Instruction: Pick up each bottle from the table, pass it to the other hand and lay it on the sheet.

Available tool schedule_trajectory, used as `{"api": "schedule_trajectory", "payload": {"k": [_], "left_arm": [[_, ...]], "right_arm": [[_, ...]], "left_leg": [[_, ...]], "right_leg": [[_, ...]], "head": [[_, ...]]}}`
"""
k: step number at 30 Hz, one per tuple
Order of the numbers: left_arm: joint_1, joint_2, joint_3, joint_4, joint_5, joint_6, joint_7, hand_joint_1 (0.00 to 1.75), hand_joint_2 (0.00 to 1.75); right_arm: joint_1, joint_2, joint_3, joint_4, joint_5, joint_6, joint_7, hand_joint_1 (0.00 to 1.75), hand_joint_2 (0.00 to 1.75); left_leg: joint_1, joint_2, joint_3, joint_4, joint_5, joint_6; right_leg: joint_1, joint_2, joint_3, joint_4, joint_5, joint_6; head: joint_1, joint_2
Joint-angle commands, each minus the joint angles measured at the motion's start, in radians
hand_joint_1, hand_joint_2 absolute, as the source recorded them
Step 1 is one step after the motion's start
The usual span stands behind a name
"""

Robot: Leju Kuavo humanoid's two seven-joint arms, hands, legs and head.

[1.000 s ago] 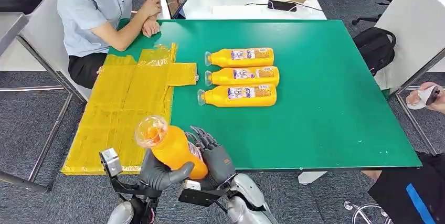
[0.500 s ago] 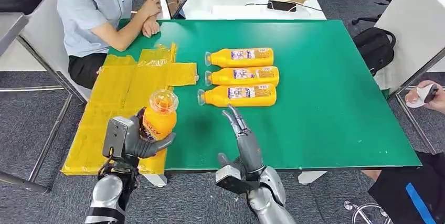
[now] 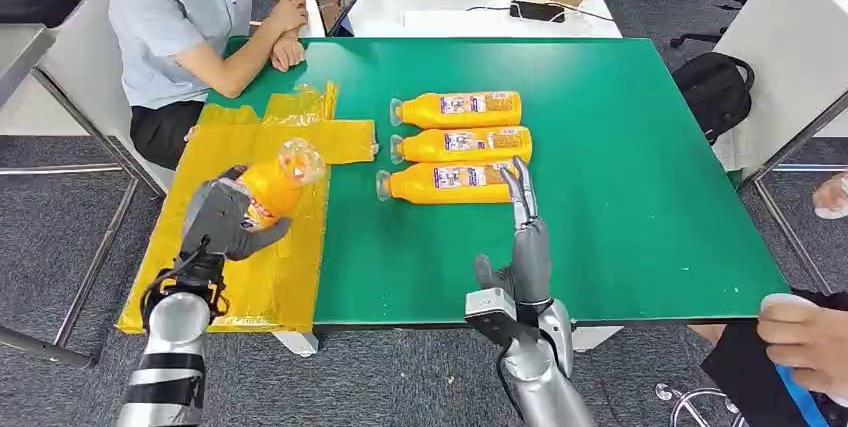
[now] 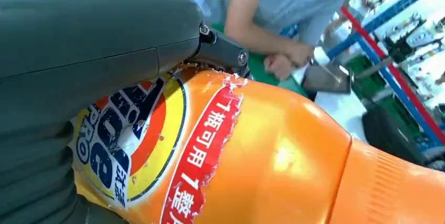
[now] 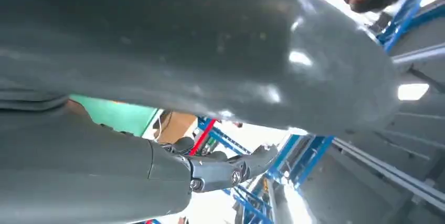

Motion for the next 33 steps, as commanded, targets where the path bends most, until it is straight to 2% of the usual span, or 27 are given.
{"api": "schedule_trajectory", "payload": {"k": [1, 4, 6, 11, 16, 20, 24, 25, 26, 27, 31, 33], "left_arm": [[-0.279, 0.219, -0.225, 0.327, -0.721, 0.050, 0.126, 1.75, 1.75], [-0.346, 0.244, -0.258, 0.569, -0.759, 0.066, 0.119, 1.75, 1.75], [-0.358, 0.235, -0.239, 0.693, -0.726, 0.089, 0.113, 1.75, 1.75], [-0.351, 0.222, -0.233, 0.744, -0.709, 0.078, 0.114, 1.75, 1.75], [-0.388, 0.244, -0.266, 0.904, -0.707, 0.004, 0.087, 1.75, 1.75], [-0.391, 0.223, -0.203, 0.981, -0.574, -0.049, 0.030, 1.75, 1.75], [-0.351, 0.224, -0.156, 0.976, -0.468, -0.105, 0.001, 1.75, 1.75], [-0.346, 0.225, -0.154, 0.976, -0.462, -0.107, 0.000, 1.36, 1.75], [-0.341, 0.224, -0.144, 0.977, -0.437, -0.121, -0.007, 0.63, 1.75], [-0.339, 0.226, -0.134, 0.979, -0.415, -0.137, -0.011, 0.49, 1.75], [-0.339, 0.226, -0.134, 0.979, -0.415, -0.137, -0.011, 0.49, 1.75], [-0.343, 0.237, -0.117, 0.983, -0.363, -0.186, -0.041, 0.10, 1.75]], "right_arm": [[-0.032, -0.006, 0.032, -0.016, -0.036, 0.054, -0.034, 0.00, 0.00], [-0.026, -0.004, 0.090, -0.025, -0.069, 0.086, -0.034, 0.00, 0.00], [-0.012, -0.007, 0.145, -0.055, -0.092, 0.106, -0.034, 0.00, 0.00], [0.008, 0.003, 0.154, -0.089, -0.106, 0.145, -0.034, 0.00, 0.00], [0.017, 0.029, 0.121, -0.098, -0.105, 0.203, -0.034, 0.00, 0.00], [0.010, 0.038, 0.093, -0.057, -0.117, 0.228, -0.034, 0.00, 0.00], [-0.008, 0.031, 0.112, -0.018, -0.139, 0.223, -0.034, 0.00, 0.00], [-0.008, 0.030, 0.113, -0.015, -0.140, 0.222, -0.034, 0.00, 0.00], [-0.014, 0.030, 0.119, -0.003, -0.141, 0.220, -0.034, 0.00, 0.00], [-0.018, 0.029, 0.123, 0.006, -0.141, 0.221, -0.034, 0.00, 0.00], [-0.018, 0.029, 0.123, 0.006, -0.141, 0.221, -0.034, 0.00, 0.00], [-0.024, 0.027, 0.132, 0.016, -0.148, 0.228, -0.034, 0.00, 0.00]], "left_leg": [[0.000, -0.003, 0.000, 0.000, 0.001, 0.000], [0.000, -0.005, 0.006, -0.003, 0.001, 0.001], [-0.001, -0.002, 0.005, -0.002, 0.001, 0.001], [0.000, 0.001, 0.006, -0.001, -0.001, 0.001], [0.000, 0.000, 0.004, -0.001, 0.000, 0.001], [0.000, 0.001, 0.005, -0.001, -0.001, 0.001], [-0.001, 0.001, 0.008, -0.003, 0.000, 0.001], [0.000, 0.002, 0.009, -0.004, 0.000, 0.001], [0.000, 0.002, 0.010, -0.004, 0.000, 0.001], [-0.001, 0.003, 0.011, -0.005, 0.000, 0.002], [0.000, 0.005, 0.015, -0.006, 0.000, 0.002], [-0.001, 0.001, 0.015, -0.003, 0.000, 0.001]], "right_leg": [[0.001, -0.004, 0.001, 0.001, -0.001, -0.002], [0.001, -0.006, 0.007, -0.001, -0.001, -0.005], [0.000, -0.002, 0.006, -0.001, 0.000, -0.003], [0.001, 0.000, 0.005, -0.001, -0.001, -0.003], [0.000, 0.000, 0.003, 0.000, -0.001, -0.003], [0.001, 0.000, 0.005, -0.001, -0.001, -0.004], [0.000, 0.002, 0.008, -0.001, 0.000, -0.003], [0.000, 0.003, 0.009, -0.002, 0.001, -0.003], [0.001, 0.003, 0.010, -0.003, 0.001, -0.004], [0.000, 0.004, 0.011, -0.003, 0.001, -0.004], [0.001, 0.005, 0.015, -0.005, 0.002, -0.005], [0.000, 0.002, 0.015, -0.002, 0.000, -0.003]], "head": [[0.000, 0.000], [0.000, 0.000], [0.000, 0.000], [0.000, 0.000], [0.000, 0.000], [0.000, 0.000], [0.000, 0.000], [0.000, 0.000], [0.000, 0.000], [0.000, 0.000], [0.000, 0.000], [0.000, 0.000]]}}
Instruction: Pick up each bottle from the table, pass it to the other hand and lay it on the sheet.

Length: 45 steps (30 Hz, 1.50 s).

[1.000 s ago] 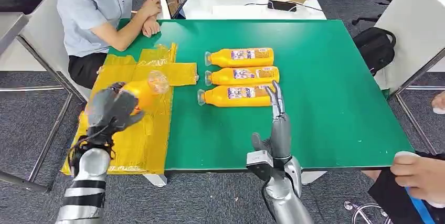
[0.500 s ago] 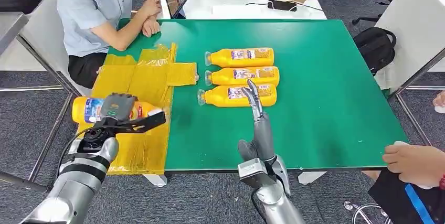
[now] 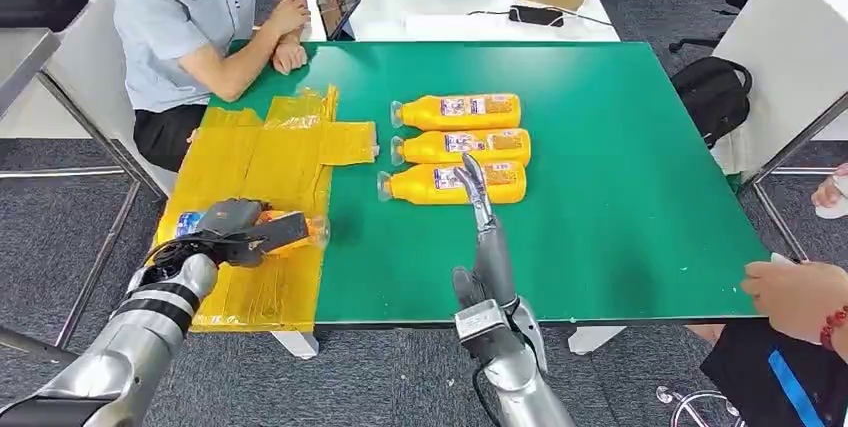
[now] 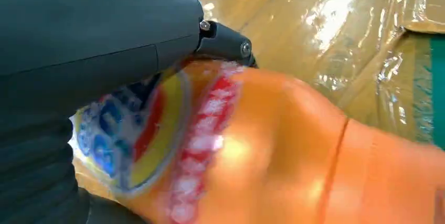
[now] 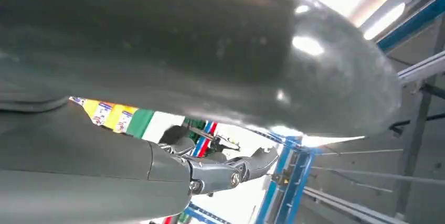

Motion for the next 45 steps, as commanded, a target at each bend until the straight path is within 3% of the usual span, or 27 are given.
{"api": "schedule_trajectory", "payload": {"k": [1, 3, 11, 14, 20, 24, 26, 32, 36, 38, 39, 41, 45], "left_arm": [[0.040, 0.022, 0.075, 0.105, 0.125, -0.127, -0.067, 0.00, 1.75], [0.053, 0.066, 0.080, 0.084, 0.190, -0.179, -0.139, 0.00, 1.75], [0.103, 0.116, 0.007, -0.040, 0.362, -0.301, -0.206, 0.00, 1.75], [0.187, 0.101, -0.004, -0.231, 0.533, -0.293, -0.250, 0.00, 1.75], [0.187, 0.101, -0.004, -0.231, 0.533, -0.293, -0.250, 0.00, 1.75], [0.291, 0.047, -0.036, -0.533, 0.679, -0.245, -0.243, 0.00, 1.75], [0.317, -0.014, -0.039, -0.657, 0.711, -0.188, -0.238, 0.00, 1.75], [0.325, -0.088, -0.031, -0.758, 0.757, -0.140, -0.213, 0.00, 1.75], [0.346, -0.190, 0.033, -0.880, 0.843, -0.106, -0.178, 0.00, 1.75], [0.368, -0.256, 0.075, -0.967, 0.899, -0.094, -0.152, 0.00, 1.75], [0.386, -0.303, 0.103, -1.006, 0.950, -0.079, -0.145, 0.00, 1.75], [0.467, -0.358, 0.095, -1.151, 0.973, -0.042, -0.186, 0.00, 1.75], [0.512, -0.351, 0.082, -1.220, 0.976, -0.043, -0.175, 0.00, 1.75]], "right_arm": [[-0.047, -0.012, 0.022, 0.096, -0.021, 0.014, -0.034, 0.00, 0.00], [-0.059, -0.012, 0.040, 0.111, -0.032, 0.004, -0.034, 0.00, 0.00], [-0.077, -0.031, 0.081, 0.145, -0.061, -0.021, -0.034, 0.00, 0.00], [-0.074, -0.038, 0.084, 0.140, -0.058, -0.037, -0.034, 0.00, 0.00], [-0.074, -0.038, 0.084, 0.140, -0.058, -0.037, -0.034, 0.00, 0.00], [-0.059, -0.039, 0.070, 0.122, -0.041, -0.043, -0.034, 0.00, 0.00], [-0.043, -0.026, 0.048, 0.120, -0.021, -0.047, -0.034, 0.00, 0.00], [-0.031, -0.013, 0.027, 0.115, 0.012, -0.040, -0.034, 0.00, 0.00], [-0.015, -0.005, 0.006, 0.088, 0.063, -0.060, -0.034, 0.00, 0.00], [0.008, -0.012, 0.008, 0.038, 0.178, -0.145, -0.034, 0.00, 0.00], [0.025, 0.009, -0.037, 0.034, 0.346, -0.237, -0.034, 0.00, 0.00], [0.088, 0.052, -0.129, -0.093, 0.618, -0.253, 0.062, 0.00, 0.00], [0.101, 0.054, -0.148, -0.142, 0.633, -0.216, 0.075, 0.00, 0.00]], "left_leg": [[0.000, 0.004, 0.005, -0.003, 0.000, 0.001], [0.000, 0.008, 0.006, -0.004, 0.000, 0.002], [-0.001, 0.006, 0.009, -0.004, 0.000, 0.001], [-0.001, 0.006, 0.010, -0.004, 0.000, 0.001], [0.000, 0.001, 0.005, -0.002, 0.000, 0.002], [0.000, 0.001, 0.004, -0.002, 0.000, 0.001], [0.000, 0.000, 0.002, -0.001, 0.000, 0.002], [0.000, -0.003, -0.006, 0.000, 0.000, 0.003], [0.000, 0.000, -0.006, 0.001, -0.001, 0.002], [0.000, -0.002, -0.008, 0.001, 0.000, 0.002], [0.001, -0.003, -0.008, 0.002, -0.001, 0.002], [0.001, -0.002, -0.008, 0.001, -0.001, 0.003], [0.000, 0.001, -0.009, 0.001, -0.002, 0.002]], "right_leg": [[0.000, 0.003, 0.003, -0.003, 0.001, -0.003], [0.001, 0.006, 0.004, -0.004, 0.002, -0.004], [0.000, 0.005, 0.006, -0.003, 0.001, -0.003], [0.000, 0.004, 0.007, -0.003, 0.001, -0.003], [0.001, 0.000, 0.004, -0.002, 0.000, -0.003], [0.000, 0.000, 0.003, -0.001, 0.000, -0.002], [0.001, -0.001, 0.002, -0.001, -0.001, -0.002], [0.001, -0.004, -0.005, -0.001, -0.001, -0.002], [0.001, -0.003, -0.006, 0.000, -0.001, -0.003], [0.001, -0.003, -0.009, 0.000, -0.001, -0.002], [0.001, -0.005, -0.008, 0.000, -0.002, -0.002], [0.001, -0.003, -0.007, 0.000, -0.002, -0.002], [0.000, -0.001, -0.010, 0.001, -0.002, -0.002]], "head": [[0.000, 0.000], [0.000, 0.000], [0.000, 0.000], [0.000, 0.000], [0.000, 0.000], [0.000, 0.000], [0.000, 0.000], [0.000, 0.000], [0.000, 0.000], [0.000, 0.000], [0.001, 0.000], [0.000, 0.000], [0.000, 0.000]]}}
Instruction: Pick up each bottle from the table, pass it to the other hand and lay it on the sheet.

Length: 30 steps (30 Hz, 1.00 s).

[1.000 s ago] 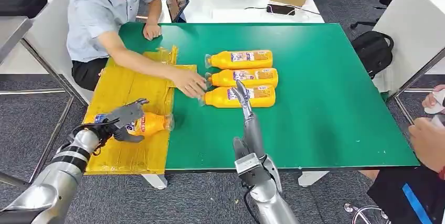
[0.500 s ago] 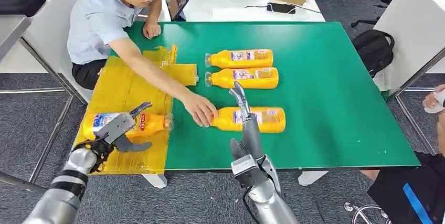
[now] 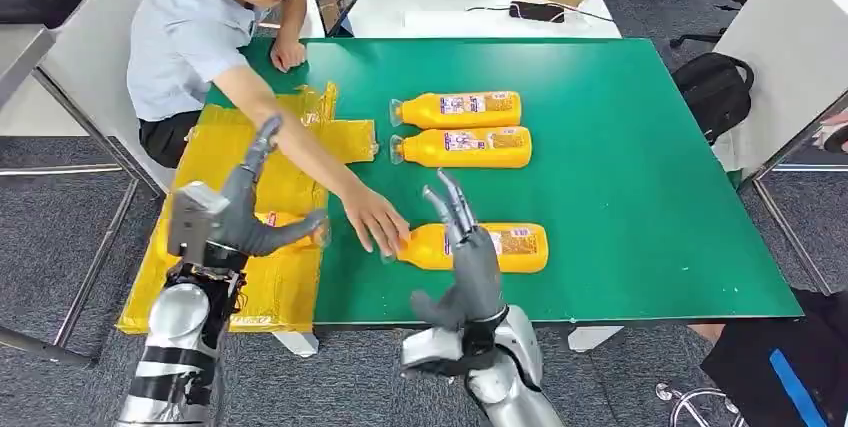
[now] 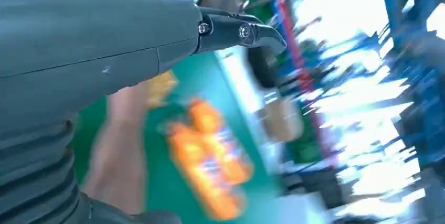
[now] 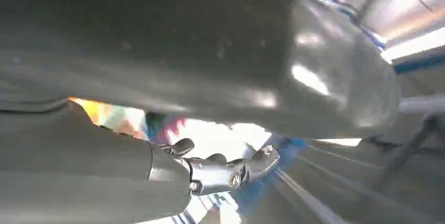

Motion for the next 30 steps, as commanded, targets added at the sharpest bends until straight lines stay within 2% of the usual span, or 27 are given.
{"api": "schedule_trajectory", "payload": {"k": [1, 2, 4, 8, 13, 17, 22, 27, 29, 30], "left_arm": [[0.130, -0.135, 0.056, -0.280, 0.057, 0.028, -0.031, 0.00, 1.75], [0.153, -0.141, 0.061, -0.304, 0.084, 0.031, -0.042, 0.00, 1.75], [0.231, -0.149, 0.084, -0.367, 0.176, 0.064, -0.039, 0.00, 1.75], [0.331, -0.149, 0.106, -0.422, 0.269, 0.064, -0.099, 0.00, 1.75], [0.419, -0.149, 0.083, -0.468, 0.217, 0.010, -0.158, 0.00, 1.75], [0.412, -0.149, 0.076, -0.461, 0.209, 0.014, -0.160, 0.00, 1.75], [0.408, -0.149, 0.075, -0.453, 0.208, 0.012, -0.152, 0.00, 1.75], [0.401, -0.149, 0.065, -0.406, 0.202, 0.007, -0.148, 0.00, 1.75], [0.395, -0.149, 0.069, -0.369, 0.198, -0.007, -0.128, 0.00, 1.75], [0.394, -0.149, 0.067, -0.344, 0.201, -0.015, -0.118, 0.00, 1.75]], "right_arm": [[0.065, 0.042, -0.170, -0.156, 0.259, -0.022, 0.098, 0.00, 1.75], [0.063, 0.034, -0.186, -0.160, 0.314, -0.028, 0.149, 0.00, 1.75], [0.049, 0.009, -0.243, -0.137, 0.442, 0.060, 0.280, 0.00, 1.75], [0.031, -0.035, -0.343, -0.024, 0.495, 0.070, 0.323, 0.00, 1.75], [0.081, -0.080, -0.427, 0.034, 0.524, 0.083, 0.339, 0.00, 1.75], [0.080, -0.083, -0.436, 0.037, 0.521, 0.087, 0.338, 0.00, 1.75], [0.076, -0.074, -0.440, 0.036, 0.525, 0.096, 0.350, 0.00, 1.75], [0.040, -0.110, -0.485, 0.183, 0.517, 0.116, 0.353, 0.00, 1.75], [0.000, -0.092, -0.541, 0.269, 0.330, 0.197, 0.256, 0.00, 1.75], [-0.016, -0.097, -0.548, 0.304, 0.320, 0.195, 0.251, 0.00, 1.75]], "left_leg": [[0.000, 0.000, 0.003, 0.000, -0.003, 0.002], [0.000, -0.001, 0.002, 0.000, -0.002, 0.001], [0.000, 0.000, 0.002, 0.000, -0.002, 0.002], [0.000, 0.003, 0.005, -0.002, -0.003, 0.001], [0.000, 0.001, 0.006, -0.003, -0.003, 0.001], [0.000, -0.002, 0.001, -0.001, -0.002, 0.000], [0.000, -0.001, 0.001, -0.001, -0.002, 0.000], [0.000, -0.001, 0.004, -0.002, -0.003, 0.001], [0.000, 0.000, 0.002, -0.002, -0.002, 0.001], [0.000, 0.001, 0.005, -0.003, -0.002, 0.001]], "right_leg": [[0.001, -0.001, 0.003, 0.000, -0.002, -0.003], [0.000, -0.003, 0.002, 0.000, -0.002, -0.002], [0.001, 0.000, 0.003, -0.001, -0.002, -0.003], [0.001, 0.002, 0.004, -0.004, -0.001, -0.003], [0.001, -0.001, 0.007, -0.005, -0.002, -0.003], [0.000, -0.002, 0.002, -0.003, -0.002, -0.001], [0.001, -0.001, 0.001, -0.002, -0.001, -0.002], [0.001, -0.002, 0.005, -0.005, -0.001, -0.002], [0.001, 0.000, 0.003, -0.004, -0.001, -0.001], [0.001, 0.000, 0.005, -0.005, -0.001, -0.002]], "head": [[0.000, 0.000], [0.000, 0.000], [-0.001, 0.000], [-0.001, 0.000], [0.000, 0.000], [0.000, 0.000], [-0.001, 0.000], [-0.001, 0.000], [0.000, 0.000], [-0.001, 0.000]]}}
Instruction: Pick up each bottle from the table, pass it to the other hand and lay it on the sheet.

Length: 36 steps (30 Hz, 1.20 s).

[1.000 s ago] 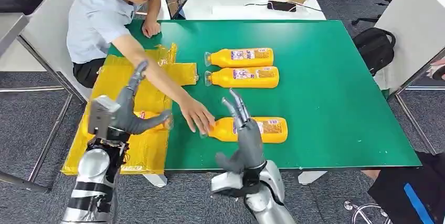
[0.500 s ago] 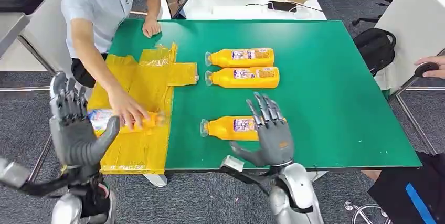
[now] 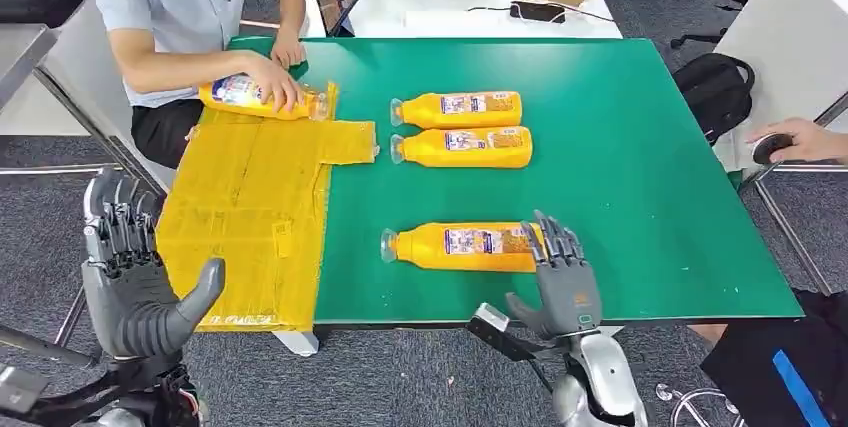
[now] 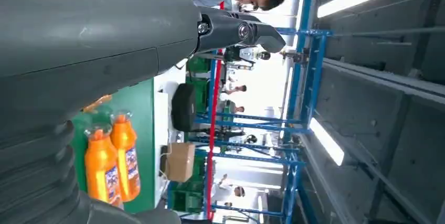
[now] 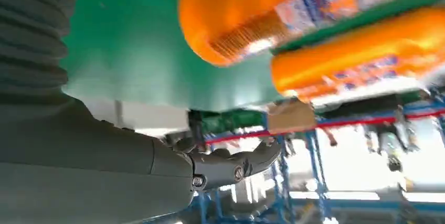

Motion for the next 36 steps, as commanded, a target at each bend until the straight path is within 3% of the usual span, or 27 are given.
{"api": "schedule_trajectory", "payload": {"k": [1, 6, 18, 27, 36], "left_arm": [[-0.023, -0.001, 0.004, 0.147, 0.000, -0.030, 0.032, 0.00, 1.75], [-0.053, -0.001, -0.013, 0.209, 0.018, -0.063, 0.025, 0.00, 1.75], [-0.053, -0.001, -0.012, 0.203, 0.020, -0.067, 0.029, 0.00, 1.75], [-0.086, 0.001, -0.023, 0.253, 0.030, -0.089, 0.041, 0.00, 1.75], [-0.080, 0.004, -0.024, 0.256, 0.042, -0.102, 0.055, 0.00, 1.75]], "right_arm": [[-0.124, -0.035, -0.102, 0.343, -0.155, 0.054, -0.118, 0.00, 1.75], [-0.220, -0.030, -0.055, 0.452, -0.124, 0.013, -0.123, 0.00, 1.75], [-0.216, -0.037, -0.046, 0.451, -0.124, 0.014, -0.119, 0.00, 1.75], [-0.324, -0.057, 0.035, 0.619, -0.033, -0.052, -0.079, 0.00, 1.75], [-0.375, -0.073, 0.128, 0.692, 0.091, -0.096, 0.025, 0.00, 1.75]], "left_leg": [[0.000, 0.001, 0.004, -0.002, 0.000, 0.001], [0.000, 0.003, 0.004, -0.002, 0.000, 0.001], [0.000, 0.001, 0.003, -0.001, 0.000, 0.001], [0.000, 0.002, 0.006, -0.002, 0.000, 0.002], [0.000, 0.002, 0.005, -0.001, -0.001, 0.001]], "right_leg": [[0.000, 0.000, 0.004, -0.003, 0.000, -0.002], [0.000, 0.002, 0.003, -0.002, 0.001, -0.002], [0.001, 0.000, 0.003, -0.001, 0.000, -0.002], [0.001, 0.001, 0.005, -0.002, 0.001, -0.003], [0.001, 0.000, 0.004, -0.001, 0.000, -0.002]], "head": [[0.000, 0.000], [0.000, 0.000], [0.000, 0.000], [0.000, 0.000], [0.000, 0.000]]}}
